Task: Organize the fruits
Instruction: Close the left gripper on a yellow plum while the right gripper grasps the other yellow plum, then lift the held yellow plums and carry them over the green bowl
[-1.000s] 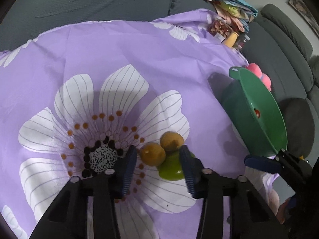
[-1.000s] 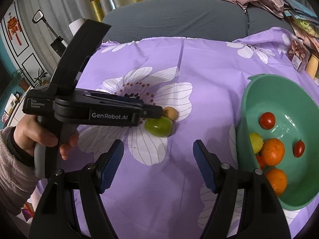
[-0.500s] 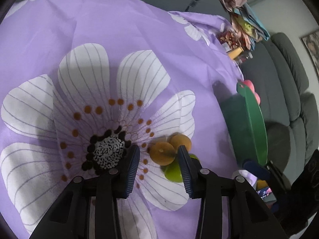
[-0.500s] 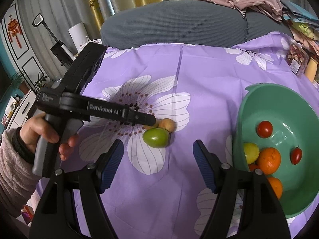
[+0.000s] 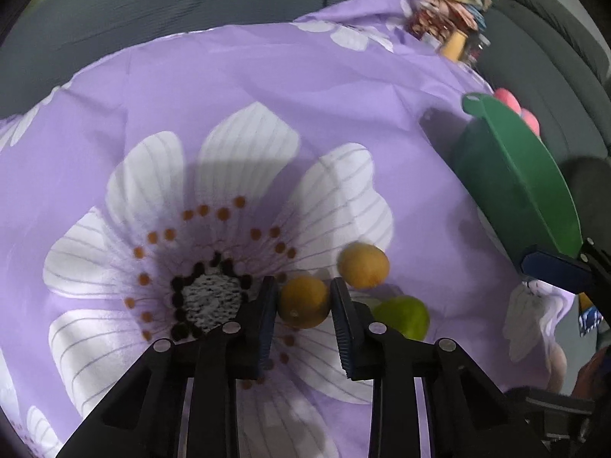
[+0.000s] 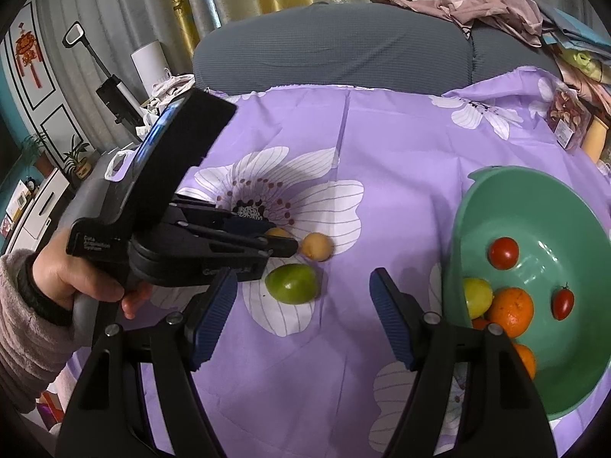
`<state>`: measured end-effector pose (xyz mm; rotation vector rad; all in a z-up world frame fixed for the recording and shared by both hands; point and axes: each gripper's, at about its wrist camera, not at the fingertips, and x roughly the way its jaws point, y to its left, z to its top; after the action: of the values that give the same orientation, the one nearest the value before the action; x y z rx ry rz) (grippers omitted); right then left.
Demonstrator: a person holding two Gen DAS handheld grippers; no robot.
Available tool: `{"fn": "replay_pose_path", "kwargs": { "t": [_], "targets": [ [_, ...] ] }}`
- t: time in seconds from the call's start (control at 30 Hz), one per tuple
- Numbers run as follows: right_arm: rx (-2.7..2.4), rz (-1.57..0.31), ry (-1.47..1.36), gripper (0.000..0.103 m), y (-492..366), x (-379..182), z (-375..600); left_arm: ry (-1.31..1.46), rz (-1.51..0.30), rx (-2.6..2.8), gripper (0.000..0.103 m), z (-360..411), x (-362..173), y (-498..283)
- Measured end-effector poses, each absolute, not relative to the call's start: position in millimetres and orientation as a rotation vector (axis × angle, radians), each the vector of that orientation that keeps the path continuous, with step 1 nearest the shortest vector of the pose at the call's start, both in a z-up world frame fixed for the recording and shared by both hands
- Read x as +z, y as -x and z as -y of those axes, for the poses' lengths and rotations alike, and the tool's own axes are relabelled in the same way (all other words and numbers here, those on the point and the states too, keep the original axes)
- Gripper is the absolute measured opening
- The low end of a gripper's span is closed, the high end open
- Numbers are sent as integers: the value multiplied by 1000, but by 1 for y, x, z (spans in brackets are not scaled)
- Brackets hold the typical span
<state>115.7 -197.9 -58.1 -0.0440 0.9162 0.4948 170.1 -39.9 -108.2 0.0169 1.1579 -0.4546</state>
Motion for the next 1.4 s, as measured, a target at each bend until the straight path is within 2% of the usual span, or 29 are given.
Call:
{"fn": "replay_pose_path", "kwargs": {
  "t": [0.13,0.3,0.53,0.63,0.7,0.83,0.9,1.13,1.4],
  "targets": [
    [502,-920,86,67,-124,-61,186,-9,-1142,-439,29,26,-108,-164],
    [527,-947,155,54,-136,-70,166,31,-1123,-400,29,-2,-103,-149],
    [495,-1026,212,47,-166,-94,143,128,-1076,-376,28,-40,-92,-124],
    [461,-1073,251,43,-181,-105,133,141,-1061,-390,28,-41,-90,-119],
    [450,-1101,270,36,-188,-110,130,144,-1055,-400,28,-39,-89,-118],
    [440,-1146,281,35,-195,-118,130,155,-1052,-430,28,-33,-90,-118],
    [438,-1155,270,28,-197,-120,132,152,-1050,-442,28,-30,-89,-117],
    [451,-1112,250,26,-187,-114,136,152,-1048,-454,29,-25,-88,-112],
    [490,-991,201,26,-143,-74,151,146,-1042,-461,28,-18,-82,-103]
  ]
}}
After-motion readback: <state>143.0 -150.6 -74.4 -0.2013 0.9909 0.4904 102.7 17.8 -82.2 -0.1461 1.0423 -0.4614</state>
